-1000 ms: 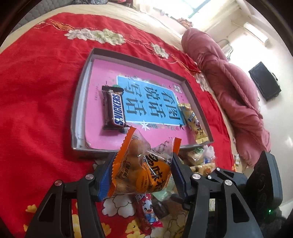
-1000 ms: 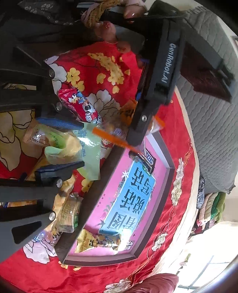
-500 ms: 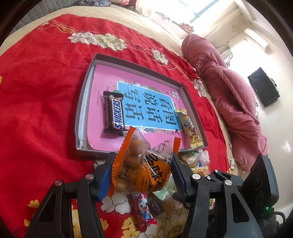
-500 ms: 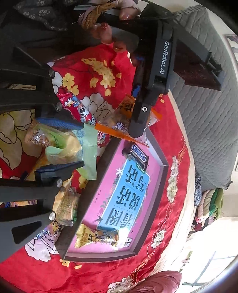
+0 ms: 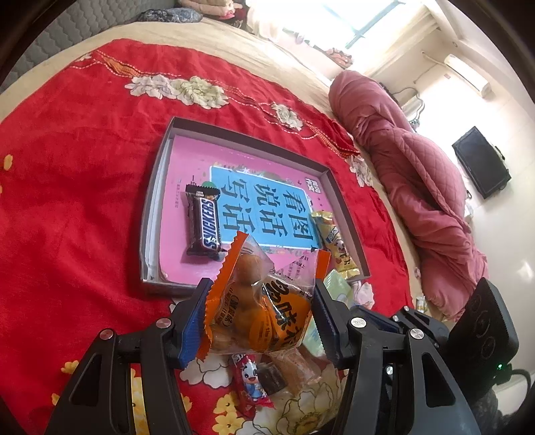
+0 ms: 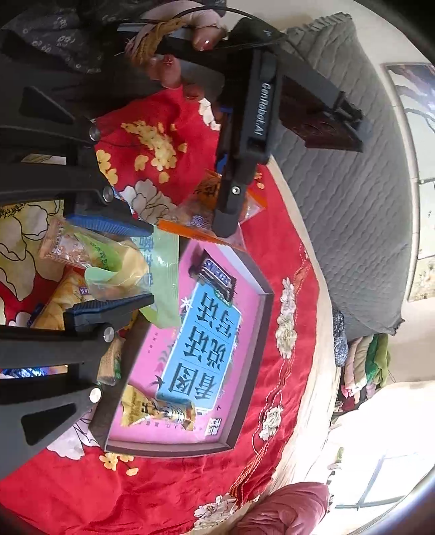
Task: Organize snacks
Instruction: 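Lift the orange bag over the tray with the left tool while the right tool carries the green bag, then open the left tool to drop the orange bag in the tray while the right tool releases the green bag, then withdraw both open tools from the tray back toward the snack pile, then reach the left tool toward the red candy tube while the right tool approaches the puff-snack bag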
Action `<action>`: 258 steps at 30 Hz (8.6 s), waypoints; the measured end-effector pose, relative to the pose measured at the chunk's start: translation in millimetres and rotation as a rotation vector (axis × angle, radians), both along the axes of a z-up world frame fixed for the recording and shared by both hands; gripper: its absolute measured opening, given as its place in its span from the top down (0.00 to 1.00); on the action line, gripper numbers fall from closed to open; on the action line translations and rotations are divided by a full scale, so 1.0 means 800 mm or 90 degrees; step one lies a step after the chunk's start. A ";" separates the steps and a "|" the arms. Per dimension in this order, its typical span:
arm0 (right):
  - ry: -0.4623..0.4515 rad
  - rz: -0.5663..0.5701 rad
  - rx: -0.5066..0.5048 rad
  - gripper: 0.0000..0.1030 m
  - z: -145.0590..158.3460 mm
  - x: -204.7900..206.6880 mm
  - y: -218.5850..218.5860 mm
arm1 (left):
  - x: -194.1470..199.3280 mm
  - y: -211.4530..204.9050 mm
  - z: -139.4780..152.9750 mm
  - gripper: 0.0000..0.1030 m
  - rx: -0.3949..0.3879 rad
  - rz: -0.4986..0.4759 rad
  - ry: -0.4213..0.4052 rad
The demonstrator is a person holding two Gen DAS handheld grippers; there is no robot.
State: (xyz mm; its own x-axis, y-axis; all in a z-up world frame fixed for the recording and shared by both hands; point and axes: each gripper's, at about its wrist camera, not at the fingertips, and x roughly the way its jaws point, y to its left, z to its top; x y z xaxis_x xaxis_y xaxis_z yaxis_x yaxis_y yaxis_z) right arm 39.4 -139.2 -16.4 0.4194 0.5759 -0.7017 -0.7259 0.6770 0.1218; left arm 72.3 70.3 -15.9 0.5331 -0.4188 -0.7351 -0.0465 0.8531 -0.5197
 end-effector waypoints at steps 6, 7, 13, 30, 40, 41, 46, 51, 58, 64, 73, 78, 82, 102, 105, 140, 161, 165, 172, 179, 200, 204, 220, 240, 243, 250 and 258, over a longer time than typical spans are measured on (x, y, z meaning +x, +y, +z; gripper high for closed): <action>-0.004 -0.029 0.017 0.67 0.007 0.013 -0.014 | 0.005 -0.005 0.004 0.42 0.006 0.002 -0.005; -0.005 -0.038 0.019 0.67 0.008 0.017 -0.016 | 0.006 -0.005 0.004 0.42 0.005 0.001 -0.005; -0.002 -0.073 0.031 0.67 0.008 0.037 -0.028 | 0.016 -0.010 0.005 0.42 0.015 0.005 -0.010; 0.010 -0.149 0.052 0.67 0.003 0.095 -0.053 | 0.058 -0.037 -0.003 0.42 0.099 0.018 -0.005; 0.010 -0.157 0.037 0.67 -0.005 0.110 -0.049 | 0.076 -0.052 -0.018 0.42 0.145 0.016 0.014; 0.012 -0.159 0.034 0.67 -0.006 0.111 -0.049 | 0.078 -0.053 -0.019 0.42 0.150 0.016 0.016; 0.017 -0.163 0.026 0.67 -0.011 0.116 -0.047 | 0.084 -0.056 -0.026 0.42 0.156 0.016 0.022; 0.015 -0.157 0.006 0.67 -0.017 0.118 -0.040 | 0.086 -0.062 -0.027 0.42 0.169 0.012 0.021; 0.008 -0.156 -0.028 0.67 -0.027 0.119 -0.031 | 0.090 -0.066 -0.032 0.42 0.181 0.009 0.024; 0.012 -0.161 -0.038 0.67 -0.031 0.122 -0.030 | 0.093 -0.069 -0.036 0.42 0.183 0.005 0.028; 0.024 -0.172 -0.038 0.67 -0.033 0.127 -0.032 | 0.095 -0.072 -0.040 0.42 0.187 -0.002 0.036; 0.036 -0.174 -0.039 0.66 -0.035 0.128 -0.031 | 0.096 -0.072 -0.039 0.42 0.188 -0.002 0.038; 0.033 -0.175 -0.037 0.66 -0.033 0.128 -0.031 | 0.096 -0.071 -0.040 0.42 0.186 -0.001 0.039; 0.023 -0.188 -0.026 0.56 -0.022 0.128 -0.039 | 0.095 -0.068 -0.039 0.41 0.183 0.004 0.043; 0.023 -0.188 -0.023 0.56 -0.022 0.129 -0.039 | 0.095 -0.068 -0.035 0.41 0.184 0.003 0.036; -0.032 -0.191 0.031 0.38 0.021 0.117 -0.065 | 0.064 -0.059 0.017 0.31 0.204 0.013 -0.010; -0.064 -0.161 0.025 0.29 0.042 0.062 -0.069 | 0.021 -0.060 0.026 0.30 0.203 -0.006 -0.006; -0.066 -0.165 0.022 0.29 0.044 0.056 -0.072 | 0.015 -0.056 0.029 0.30 0.199 -0.005 -0.007; -0.064 -0.180 0.030 0.28 0.049 0.046 -0.086 | 0.010 -0.051 0.030 0.30 0.191 -0.001 -0.008; -0.049 -0.179 0.036 0.28 0.051 0.036 -0.095 | 0.004 -0.052 0.028 0.30 0.197 -0.009 -0.001; -0.033 -0.086 -0.056 0.27 0.024 0.002 -0.056 | -0.012 -0.044 0.006 0.29 0.191 -0.025 0.038; -0.020 -0.081 -0.067 0.27 0.017 0.001 -0.052 | -0.015 -0.043 -0.001 0.29 0.192 -0.028 0.047; 0.092 -0.116 -0.068 0.27 -0.019 0.021 -0.063 | -0.018 -0.051 -0.027 0.29 0.190 -0.052 0.082; 0.219 -0.118 0.004 0.42 -0.047 0.035 -0.073 | -0.018 -0.056 -0.063 0.29 0.163 -0.074 0.128; 0.224 -0.106 0.003 0.41 -0.047 0.034 -0.069 | -0.018 -0.054 -0.067 0.29 0.161 -0.072 0.135; 0.187 -0.086 -0.051 0.37 -0.050 0.028 -0.051 | -0.016 -0.054 -0.072 0.29 0.157 -0.072 0.143; 0.136 -0.050 -0.105 0.35 -0.051 0.024 -0.034 | -0.017 -0.051 -0.076 0.29 0.148 -0.072 0.148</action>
State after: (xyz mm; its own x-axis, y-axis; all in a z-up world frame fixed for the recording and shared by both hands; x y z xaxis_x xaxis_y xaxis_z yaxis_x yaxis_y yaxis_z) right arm 58.5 -166.5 -57.1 0.2909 0.4180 -0.8606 -0.6399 0.7537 0.1498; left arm 59.0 29.6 -76.9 0.3004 -0.2724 -0.9141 -0.0384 0.9541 -0.2970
